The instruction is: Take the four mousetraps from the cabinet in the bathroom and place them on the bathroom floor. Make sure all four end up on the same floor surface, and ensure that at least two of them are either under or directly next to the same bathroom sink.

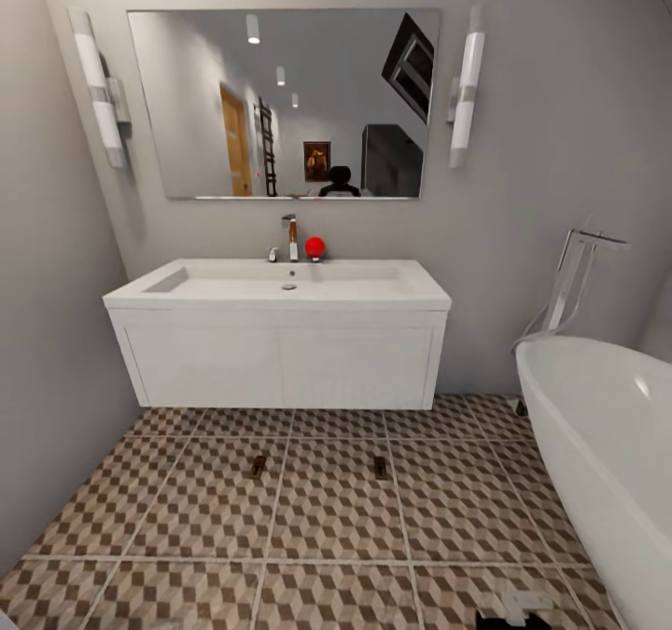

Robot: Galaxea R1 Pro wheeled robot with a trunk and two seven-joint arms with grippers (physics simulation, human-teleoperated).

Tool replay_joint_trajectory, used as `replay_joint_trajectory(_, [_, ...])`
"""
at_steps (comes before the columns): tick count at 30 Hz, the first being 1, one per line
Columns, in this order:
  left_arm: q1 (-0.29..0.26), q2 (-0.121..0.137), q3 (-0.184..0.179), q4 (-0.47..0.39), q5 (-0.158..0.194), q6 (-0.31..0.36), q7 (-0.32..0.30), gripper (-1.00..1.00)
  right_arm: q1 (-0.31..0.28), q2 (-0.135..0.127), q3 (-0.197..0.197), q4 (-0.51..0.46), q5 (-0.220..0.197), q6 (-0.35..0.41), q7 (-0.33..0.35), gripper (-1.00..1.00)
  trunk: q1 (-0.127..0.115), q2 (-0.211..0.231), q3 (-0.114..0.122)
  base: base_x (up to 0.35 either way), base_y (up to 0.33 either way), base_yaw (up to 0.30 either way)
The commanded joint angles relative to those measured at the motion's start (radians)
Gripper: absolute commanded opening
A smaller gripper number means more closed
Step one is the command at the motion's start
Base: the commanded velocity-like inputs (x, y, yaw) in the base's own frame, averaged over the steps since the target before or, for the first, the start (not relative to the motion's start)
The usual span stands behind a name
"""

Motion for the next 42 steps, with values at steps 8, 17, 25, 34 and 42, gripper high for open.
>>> replay_joint_trajectory(8, [0.031,0.015,-0.009,0.004,0.009,-0.072,-0.012,1.0,0.009,0.009,-0.005,0.004,0.018,-0.009,-0.024,1.0,-0.031,0.056,0.024,0.0,0.0,0.0])
replay_joint_trajectory(17, [0.038,0.018,-0.009,0.004,0.011,-0.083,-0.013,1.0,0.012,0.033,-0.005,0.005,0.021,-0.01,-0.03,1.0,-0.065,0.119,0.052,0.0,0.0,0.0])
replay_joint_trajectory(25, [0.041,0.019,-0.009,0.004,0.014,-0.084,-0.012,1.0,0.069,0.054,-0.005,0.006,0.032,-0.073,-0.029,1.0,-0.096,0.175,0.077,0.0,0.0,0.0])
replay_joint_trajectory(34, [0.045,0.019,-0.009,0.004,0.016,-0.084,-0.012,1.0,0.141,0.061,-0.004,0.006,0.031,-0.293,-0.027,1.0,-0.131,0.238,0.106,0.0,0.0,0.0])
replay_joint_trajectory(42, [0.046,0.017,-0.009,0.004,0.017,-0.084,-0.012,1.0,0.148,0.061,-0.003,0.005,0.031,-0.311,-0.026,1.0,-0.161,0.294,0.131,0.0,0.0,0.0])
